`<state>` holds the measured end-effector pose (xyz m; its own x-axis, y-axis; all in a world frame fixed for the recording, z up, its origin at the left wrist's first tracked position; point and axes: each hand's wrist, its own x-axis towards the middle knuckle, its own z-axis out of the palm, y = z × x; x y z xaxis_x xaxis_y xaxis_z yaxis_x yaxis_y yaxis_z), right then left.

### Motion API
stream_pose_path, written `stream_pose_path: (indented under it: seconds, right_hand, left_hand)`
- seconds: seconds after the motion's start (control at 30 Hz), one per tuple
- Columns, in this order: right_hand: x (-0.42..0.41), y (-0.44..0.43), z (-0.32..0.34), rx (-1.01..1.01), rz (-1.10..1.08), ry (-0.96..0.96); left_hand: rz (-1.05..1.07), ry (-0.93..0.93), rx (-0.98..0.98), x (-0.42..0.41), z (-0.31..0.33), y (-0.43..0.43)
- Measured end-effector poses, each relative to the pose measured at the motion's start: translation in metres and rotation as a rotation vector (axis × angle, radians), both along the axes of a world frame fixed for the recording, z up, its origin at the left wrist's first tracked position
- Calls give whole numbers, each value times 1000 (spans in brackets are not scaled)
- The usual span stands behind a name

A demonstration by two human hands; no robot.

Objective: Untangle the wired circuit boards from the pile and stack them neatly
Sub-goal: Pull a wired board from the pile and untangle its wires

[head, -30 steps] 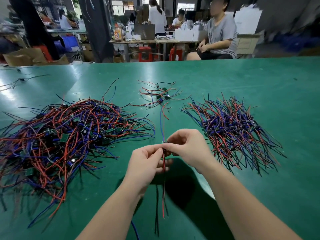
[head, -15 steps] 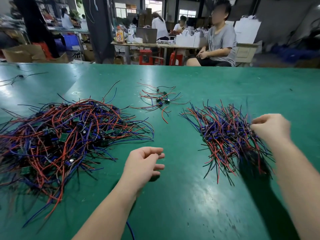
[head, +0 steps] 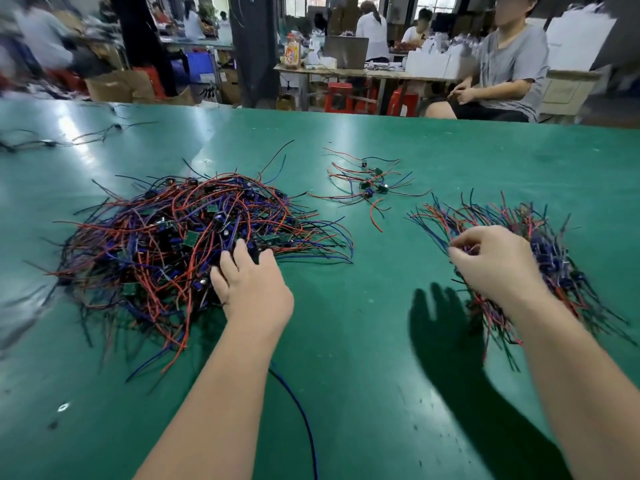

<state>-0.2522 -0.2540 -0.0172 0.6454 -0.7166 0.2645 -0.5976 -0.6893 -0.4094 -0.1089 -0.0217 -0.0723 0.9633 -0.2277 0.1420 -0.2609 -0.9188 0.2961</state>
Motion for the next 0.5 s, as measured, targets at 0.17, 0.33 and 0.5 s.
stream_pose_path:
  seconds: [0.17, 0.33, 0.5]
  right_hand:
    - [28, 43, -16, 59, 171, 2]
    - [30, 57, -37, 110, 241, -18]
    - [16, 93, -35, 160, 667, 60]
  left_hand:
    - [1, -24, -75, 3, 1, 1]
    - [-29, 54, -244, 9, 5, 8]
    - [-92, 76, -432, 7, 7, 5]
